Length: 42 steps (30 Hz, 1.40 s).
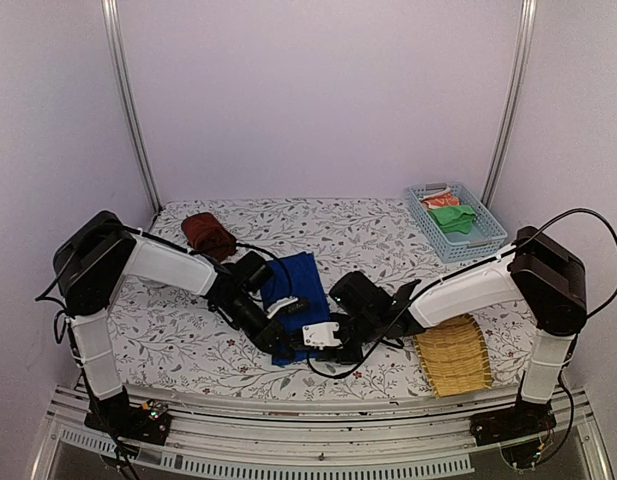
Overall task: Roll the towels
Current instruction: Roll the towel at the center of the board.
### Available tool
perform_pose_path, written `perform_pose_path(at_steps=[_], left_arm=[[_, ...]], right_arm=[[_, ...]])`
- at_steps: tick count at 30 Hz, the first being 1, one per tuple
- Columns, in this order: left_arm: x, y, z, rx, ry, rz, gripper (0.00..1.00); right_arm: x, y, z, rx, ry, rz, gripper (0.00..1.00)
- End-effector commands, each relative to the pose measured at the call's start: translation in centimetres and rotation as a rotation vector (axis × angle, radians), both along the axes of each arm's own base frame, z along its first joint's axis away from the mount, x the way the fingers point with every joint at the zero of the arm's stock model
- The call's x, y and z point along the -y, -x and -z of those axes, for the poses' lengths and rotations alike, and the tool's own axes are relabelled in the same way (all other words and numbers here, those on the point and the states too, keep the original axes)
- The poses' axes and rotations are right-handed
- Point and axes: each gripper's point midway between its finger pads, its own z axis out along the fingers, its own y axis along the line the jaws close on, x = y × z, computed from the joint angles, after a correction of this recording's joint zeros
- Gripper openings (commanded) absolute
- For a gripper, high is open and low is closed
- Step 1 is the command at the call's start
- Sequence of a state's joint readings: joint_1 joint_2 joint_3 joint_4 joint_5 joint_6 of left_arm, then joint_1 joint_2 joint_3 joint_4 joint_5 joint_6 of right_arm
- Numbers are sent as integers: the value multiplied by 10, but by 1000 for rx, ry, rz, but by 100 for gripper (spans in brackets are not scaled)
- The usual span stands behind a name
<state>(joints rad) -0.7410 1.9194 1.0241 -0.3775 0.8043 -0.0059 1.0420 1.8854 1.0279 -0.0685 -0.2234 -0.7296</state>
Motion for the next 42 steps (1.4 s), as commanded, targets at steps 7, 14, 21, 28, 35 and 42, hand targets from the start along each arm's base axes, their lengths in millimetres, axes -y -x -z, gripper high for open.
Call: perform_pose_path(at_steps=[7, 14, 21, 28, 35, 42], left_arm=[[-12, -30, -14, 208, 11, -249, 36], [-20, -7, -66, 599, 234, -388, 53], [-18, 17, -63, 815, 259, -292, 54], [0, 5, -51, 926, 213, -203, 55], [15, 2, -29, 915, 182, -145, 51], [14, 15, -18, 833, 182, -112, 16]], right_arm=[[-4, 29, 3, -224, 24, -76, 3], [-2, 28, -7, -463, 29, -48, 2], [1, 15, -6, -702, 31, 1, 2], [0, 7, 1, -835, 49, 35, 3], [1, 7, 7, -849, 66, 40, 3], [1, 12, -1, -867, 65, 9, 4]])
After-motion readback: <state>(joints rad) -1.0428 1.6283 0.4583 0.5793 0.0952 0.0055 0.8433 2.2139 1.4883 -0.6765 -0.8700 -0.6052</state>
